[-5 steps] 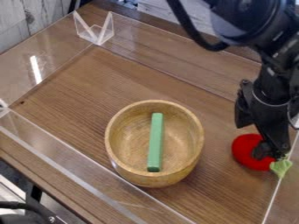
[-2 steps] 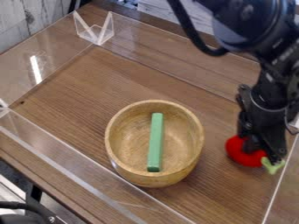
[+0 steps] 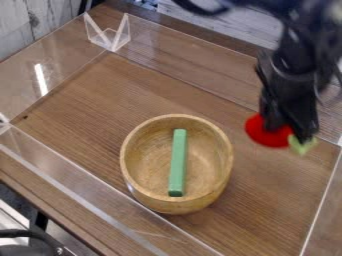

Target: Move the red object to the left side of the table

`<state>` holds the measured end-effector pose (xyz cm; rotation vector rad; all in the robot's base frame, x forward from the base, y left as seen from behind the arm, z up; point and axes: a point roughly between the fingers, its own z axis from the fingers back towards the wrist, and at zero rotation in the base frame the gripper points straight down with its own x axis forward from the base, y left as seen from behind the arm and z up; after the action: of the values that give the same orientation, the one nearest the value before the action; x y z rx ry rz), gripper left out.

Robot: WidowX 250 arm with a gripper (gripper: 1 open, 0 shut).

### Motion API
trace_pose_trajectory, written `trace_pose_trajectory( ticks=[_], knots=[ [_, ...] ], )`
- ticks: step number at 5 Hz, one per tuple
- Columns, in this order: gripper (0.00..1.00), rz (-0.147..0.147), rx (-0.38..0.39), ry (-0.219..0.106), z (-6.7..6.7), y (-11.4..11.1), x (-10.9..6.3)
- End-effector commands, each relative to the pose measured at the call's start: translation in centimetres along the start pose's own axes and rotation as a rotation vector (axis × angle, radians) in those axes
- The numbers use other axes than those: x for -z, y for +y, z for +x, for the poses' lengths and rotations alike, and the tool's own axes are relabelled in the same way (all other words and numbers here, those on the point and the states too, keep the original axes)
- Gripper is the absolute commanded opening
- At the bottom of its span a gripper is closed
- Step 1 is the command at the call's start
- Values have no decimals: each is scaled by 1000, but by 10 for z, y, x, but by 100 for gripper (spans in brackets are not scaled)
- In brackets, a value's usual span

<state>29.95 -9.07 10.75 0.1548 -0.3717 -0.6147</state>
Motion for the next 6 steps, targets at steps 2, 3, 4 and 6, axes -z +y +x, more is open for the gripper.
trace_pose_trajectory(
  ticks=[2, 3, 4, 6],
  knots=[
    [0, 39, -71, -50, 3, 13, -20],
    [0, 45, -102, -48, -1, 13, -23],
    [0, 47, -125, -48, -4, 13, -26],
    [0, 48, -175, -46, -11, 12, -32]
  ],
)
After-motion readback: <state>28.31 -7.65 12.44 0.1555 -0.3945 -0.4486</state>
